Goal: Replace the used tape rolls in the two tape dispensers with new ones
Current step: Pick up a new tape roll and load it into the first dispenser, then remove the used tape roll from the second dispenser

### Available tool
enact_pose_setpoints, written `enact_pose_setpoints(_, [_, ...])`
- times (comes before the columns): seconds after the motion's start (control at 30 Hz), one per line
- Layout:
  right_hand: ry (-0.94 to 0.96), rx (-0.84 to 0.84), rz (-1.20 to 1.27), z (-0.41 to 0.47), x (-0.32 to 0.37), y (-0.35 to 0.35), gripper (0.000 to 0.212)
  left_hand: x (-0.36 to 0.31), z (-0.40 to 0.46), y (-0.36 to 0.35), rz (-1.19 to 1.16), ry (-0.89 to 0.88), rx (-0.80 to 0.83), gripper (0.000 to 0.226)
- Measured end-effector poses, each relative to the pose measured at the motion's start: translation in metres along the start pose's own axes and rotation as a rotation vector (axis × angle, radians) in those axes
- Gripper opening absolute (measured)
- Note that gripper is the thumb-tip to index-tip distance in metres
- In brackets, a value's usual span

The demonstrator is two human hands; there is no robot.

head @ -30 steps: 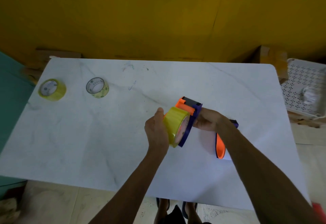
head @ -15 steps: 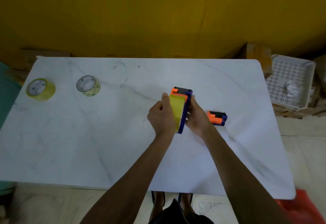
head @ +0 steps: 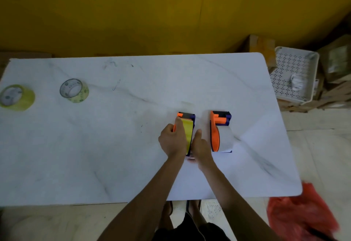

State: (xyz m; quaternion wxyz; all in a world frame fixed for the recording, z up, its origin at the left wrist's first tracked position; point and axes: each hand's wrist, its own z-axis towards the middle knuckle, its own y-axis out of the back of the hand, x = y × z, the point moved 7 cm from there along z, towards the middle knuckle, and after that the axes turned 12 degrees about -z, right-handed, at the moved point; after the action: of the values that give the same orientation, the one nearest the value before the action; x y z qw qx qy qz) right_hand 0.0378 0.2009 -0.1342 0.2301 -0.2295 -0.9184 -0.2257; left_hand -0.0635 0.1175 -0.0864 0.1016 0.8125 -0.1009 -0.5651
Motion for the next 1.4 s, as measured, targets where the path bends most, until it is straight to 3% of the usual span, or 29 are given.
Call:
enact_pose_setpoints(0.1, [0.175,-0.171,-0.223,-0.009,0.001,0.017,0.060,0.013,-0.005,-0.004,-0.010,-0.011,-0.012,0.053])
enact_pose_setpoints(0.2, [0.360,-0.214,-0.162,-0.013,0.011,0.024,0.052,0.021,-0.011,-0.009,-0.037,-0.015,-0.038,0.050])
enact_pose_setpoints(0.5, [0.393,-0.180,-0.148,-0.008,0.007,0.014,0.059,0.024,-0.013,-0.009,-0.009,-0.017,-0.052,0.050])
enact_pose_setpoints(0.7, [0.508,-0.276,-0.218,-0.023,0.020,0.026,0.046,0.024,-0.012,-0.007,-0.010,0.005,-0.011,0.039])
enact_pose_setpoints(0.77, [0.565,-0.360,-0.248,-0.034,0.027,0.040,0.042,0.015,-0.014,0.001,-0.025,-0.077,-0.016,0.029])
enact_pose_setpoints(0.87, [0.632,-0.489,-0.247,-0.047,0.039,0.075,0.035,-0.017,-0.019,0.010,0.016,-0.357,0.005,0.024])
enact_pose_setpoints(0.93, [0.620,-0.576,-0.181,-0.048,0.043,0.105,0.031,-0.045,-0.026,0.006,0.029,-0.529,0.063,0.017])
enact_pose_setpoints(1.0, [0.557,-0.635,-0.154,-0.041,0.042,0.134,0.025,-0.071,-0.030,-0.006,-0.049,-0.573,0.166,0.012])
enact_pose_setpoints(1.17, [0.320,-0.591,-0.356,-0.003,0.016,0.158,0.034,-0.091,-0.055,-0.060,-0.103,-0.428,0.397,0.011])
enact_pose_setpoints(1.4, [0.274,-0.510,-0.347,0.017,-0.016,0.150,0.041,-0.025,-0.095,-0.088,0.204,-0.389,0.394,0.015])
